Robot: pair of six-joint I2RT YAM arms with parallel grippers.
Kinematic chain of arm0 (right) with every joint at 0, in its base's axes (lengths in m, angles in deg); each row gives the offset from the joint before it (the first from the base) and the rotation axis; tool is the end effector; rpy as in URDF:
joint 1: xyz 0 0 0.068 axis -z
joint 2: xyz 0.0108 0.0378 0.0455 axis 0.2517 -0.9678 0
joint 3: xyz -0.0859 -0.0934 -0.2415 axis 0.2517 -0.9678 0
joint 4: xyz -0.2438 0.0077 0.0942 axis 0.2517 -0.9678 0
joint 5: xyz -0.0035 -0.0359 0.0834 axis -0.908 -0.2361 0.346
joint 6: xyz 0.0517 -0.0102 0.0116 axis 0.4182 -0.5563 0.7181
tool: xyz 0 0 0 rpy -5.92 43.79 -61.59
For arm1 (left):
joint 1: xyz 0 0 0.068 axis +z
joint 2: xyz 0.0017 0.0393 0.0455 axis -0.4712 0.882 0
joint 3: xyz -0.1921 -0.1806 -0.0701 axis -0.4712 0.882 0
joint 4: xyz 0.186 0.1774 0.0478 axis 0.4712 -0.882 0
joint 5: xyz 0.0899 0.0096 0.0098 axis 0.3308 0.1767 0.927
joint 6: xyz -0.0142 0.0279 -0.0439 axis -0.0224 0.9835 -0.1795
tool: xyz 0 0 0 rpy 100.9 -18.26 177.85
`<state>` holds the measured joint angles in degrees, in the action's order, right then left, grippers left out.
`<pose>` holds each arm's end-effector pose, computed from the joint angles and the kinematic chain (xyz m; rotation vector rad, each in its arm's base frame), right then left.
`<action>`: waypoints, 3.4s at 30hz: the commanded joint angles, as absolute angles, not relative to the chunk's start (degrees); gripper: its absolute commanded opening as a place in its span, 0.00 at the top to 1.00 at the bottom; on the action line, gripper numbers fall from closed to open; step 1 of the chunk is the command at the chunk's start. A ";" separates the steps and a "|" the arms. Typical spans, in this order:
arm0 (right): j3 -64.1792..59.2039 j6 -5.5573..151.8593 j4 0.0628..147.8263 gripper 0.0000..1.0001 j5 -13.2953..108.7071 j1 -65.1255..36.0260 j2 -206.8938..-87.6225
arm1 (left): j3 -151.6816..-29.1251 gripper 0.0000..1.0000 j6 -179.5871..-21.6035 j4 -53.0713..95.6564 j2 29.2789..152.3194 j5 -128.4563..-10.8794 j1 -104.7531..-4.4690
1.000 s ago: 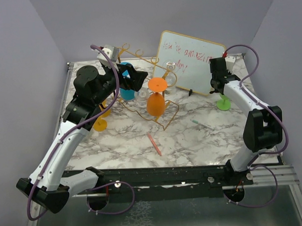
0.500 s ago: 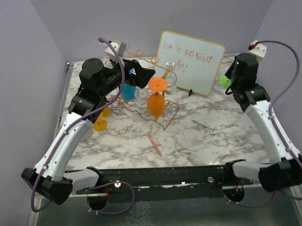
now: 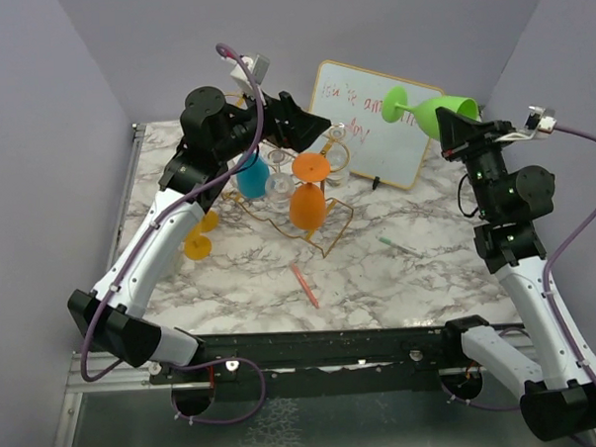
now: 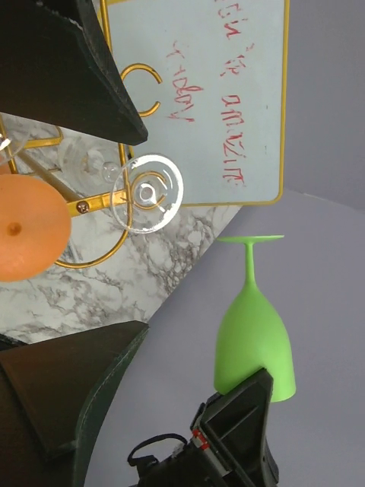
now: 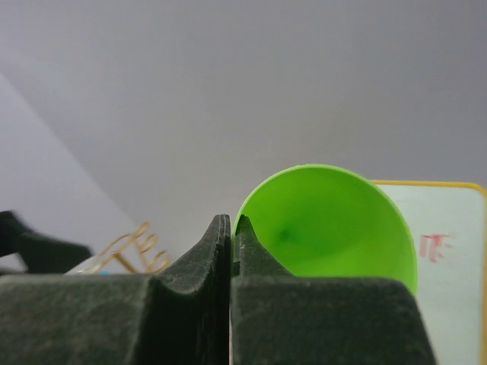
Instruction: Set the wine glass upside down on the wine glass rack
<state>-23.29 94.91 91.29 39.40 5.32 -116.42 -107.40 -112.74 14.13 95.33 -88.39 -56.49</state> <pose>0.1902 0.0307 0.4358 0.2144 1.1987 0.5713 0.2664 -0.1623 0.4797 0.4639 1.5364 -1.0691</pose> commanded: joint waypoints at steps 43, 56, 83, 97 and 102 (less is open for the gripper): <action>-23.91 110.54 101.24 0.40 56.48 5.52 -119.23 | -120.64 1.00 -84.09 17.27 104.30 -65.26 -65.32; -5.32 91.43 81.65 0.35 71.83 5.52 -127.93 | -108.88 1.00 -60.44 31.43 97.58 -59.37 -66.00; 31.11 65.57 67.63 0.39 100.32 2.70 -160.41 | -111.81 1.00 -39.26 35.62 104.63 -73.73 -70.03; 38.85 55.72 53.63 0.86 98.15 -0.08 -165.75 | -112.37 1.00 -36.43 35.80 104.95 -74.19 -72.41; 38.22 53.70 53.82 0.99 93.39 -0.28 -165.69 | -112.16 1.00 -37.37 35.80 104.71 -73.61 -72.50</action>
<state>38.12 57.69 56.54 98.54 0.01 -164.44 -110.59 -36.46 33.28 105.10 -71.60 -71.27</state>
